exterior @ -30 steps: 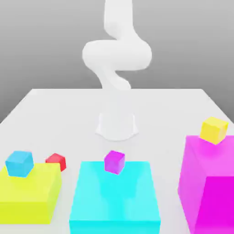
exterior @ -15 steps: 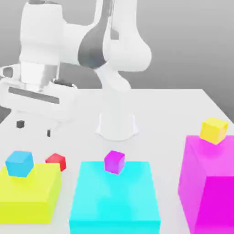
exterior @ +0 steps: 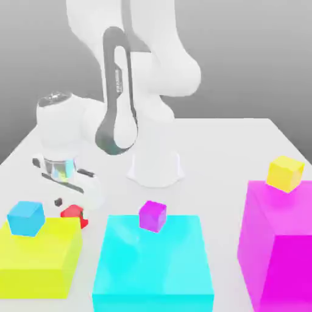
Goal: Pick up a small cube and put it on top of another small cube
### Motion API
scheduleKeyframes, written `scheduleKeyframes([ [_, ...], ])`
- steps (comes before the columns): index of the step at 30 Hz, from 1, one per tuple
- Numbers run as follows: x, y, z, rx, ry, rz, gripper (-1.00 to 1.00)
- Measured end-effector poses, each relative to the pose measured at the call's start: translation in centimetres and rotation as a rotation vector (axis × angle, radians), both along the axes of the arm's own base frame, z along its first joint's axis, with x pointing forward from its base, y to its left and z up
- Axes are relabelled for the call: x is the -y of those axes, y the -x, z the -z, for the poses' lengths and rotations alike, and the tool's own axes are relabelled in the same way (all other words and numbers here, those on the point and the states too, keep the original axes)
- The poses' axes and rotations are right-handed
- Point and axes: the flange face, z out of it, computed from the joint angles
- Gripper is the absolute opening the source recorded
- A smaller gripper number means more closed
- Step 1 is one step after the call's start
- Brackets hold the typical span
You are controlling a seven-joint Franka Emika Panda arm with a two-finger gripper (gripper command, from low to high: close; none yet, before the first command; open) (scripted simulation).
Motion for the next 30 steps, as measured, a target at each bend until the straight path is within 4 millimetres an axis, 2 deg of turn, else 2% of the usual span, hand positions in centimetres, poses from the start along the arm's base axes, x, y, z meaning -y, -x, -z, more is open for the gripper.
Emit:
scheduleKeyframes([
  [1, -0.1, 0.1, 0.7, 0.000, -0.001, -0.001, 0.00],
  [2, -0.1, 0.2, 1.2, 0.000, -0.003, -0.001, -1.00],
  [9, -0.2, 0.2, 1.2, 0.000, -0.004, -0.001, -1.00],
  [19, 0.0, 0.2, -4.6, 0.001, -0.004, 0.004, -1.00],
  [24, -2.7, -2.2, -7.1, -0.006, 0.001, -0.010, -1.00],
  [30, -7.4, -5.3, -10.1, -0.009, 0.010, -0.023, -1.00],
])
